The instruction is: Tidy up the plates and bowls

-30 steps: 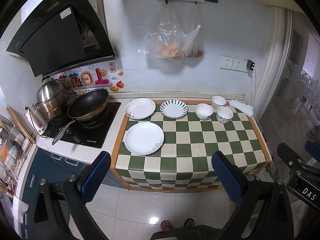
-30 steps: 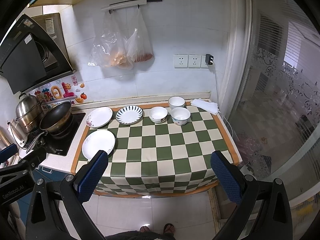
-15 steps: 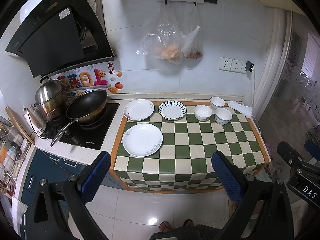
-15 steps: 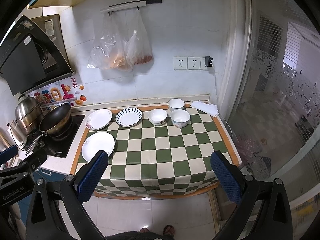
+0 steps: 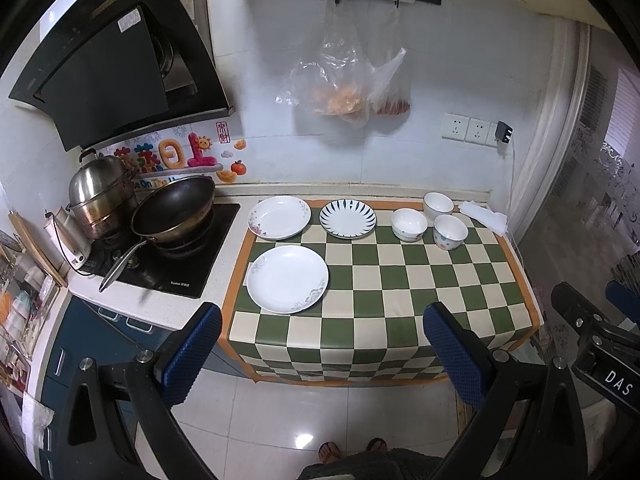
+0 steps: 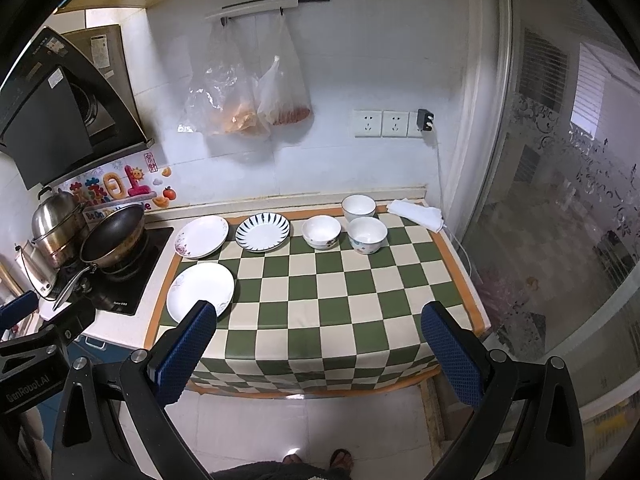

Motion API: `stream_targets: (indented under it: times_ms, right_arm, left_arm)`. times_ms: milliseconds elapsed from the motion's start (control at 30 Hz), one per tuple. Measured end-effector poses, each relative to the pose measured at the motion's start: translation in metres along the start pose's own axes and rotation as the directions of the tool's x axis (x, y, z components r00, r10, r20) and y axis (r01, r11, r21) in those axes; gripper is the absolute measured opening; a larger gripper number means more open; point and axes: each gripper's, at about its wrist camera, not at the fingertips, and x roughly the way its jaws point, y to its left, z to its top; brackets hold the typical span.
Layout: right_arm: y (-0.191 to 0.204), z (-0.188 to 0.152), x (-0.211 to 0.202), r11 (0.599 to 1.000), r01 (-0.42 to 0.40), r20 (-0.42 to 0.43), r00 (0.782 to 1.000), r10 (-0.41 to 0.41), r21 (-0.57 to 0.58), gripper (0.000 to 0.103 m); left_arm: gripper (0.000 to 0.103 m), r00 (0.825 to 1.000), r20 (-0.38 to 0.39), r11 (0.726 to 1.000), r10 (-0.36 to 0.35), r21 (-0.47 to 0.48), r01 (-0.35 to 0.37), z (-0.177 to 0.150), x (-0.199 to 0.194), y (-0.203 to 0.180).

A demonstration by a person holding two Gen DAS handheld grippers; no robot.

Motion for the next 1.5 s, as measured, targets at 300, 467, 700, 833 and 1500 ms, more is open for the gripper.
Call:
stream_targets:
  times_ms: [300, 467, 700, 833, 1500]
  right_arm:
    - [0.034, -0.011, 0.078, 0.995, -0.091, -0.052, 0.995, 0.089, -0.035, 0.103]
    - [0.060, -0.020, 0.149, 0.989, -0.145, -0.137, 0.981, 0.139, -0.031, 0.103]
    - [0.096, -0.026, 0.291, 0.972, -0.234, -0.298, 0.927, 0.228, 0.017, 0.103]
    - [0.114, -0.027, 0.375, 0.955, -0.290, -0.395, 0.872, 0.288, 0.057, 0.101]
    - [0.223, -0.055, 0.644, 0.861, -0.487, -0.738, 0.525, 0.424, 0.148, 0.020]
  left_arm:
    - [0.103, 0.998, 0.009, 0.998, 0.056, -0.034, -0.056, -0.002, 0.073, 0.047]
    - [0.103, 0.991, -0.057, 0.990, 0.118, -0.074, -0.122, 0.002, 0.142, 0.089]
    - [0.101, 0.968, -0.223, 0.983, 0.116, -0.117, -0.145, 0.004, 0.251, 0.139]
    - [0.097, 0.934, -0.352, 0.978, 0.064, -0.163, -0.128, 0.004, 0.327, 0.166]
    - [0.032, 0.754, -0.650, 0.970, -0.090, -0.230, -0.083, -0.026, 0.532, 0.203]
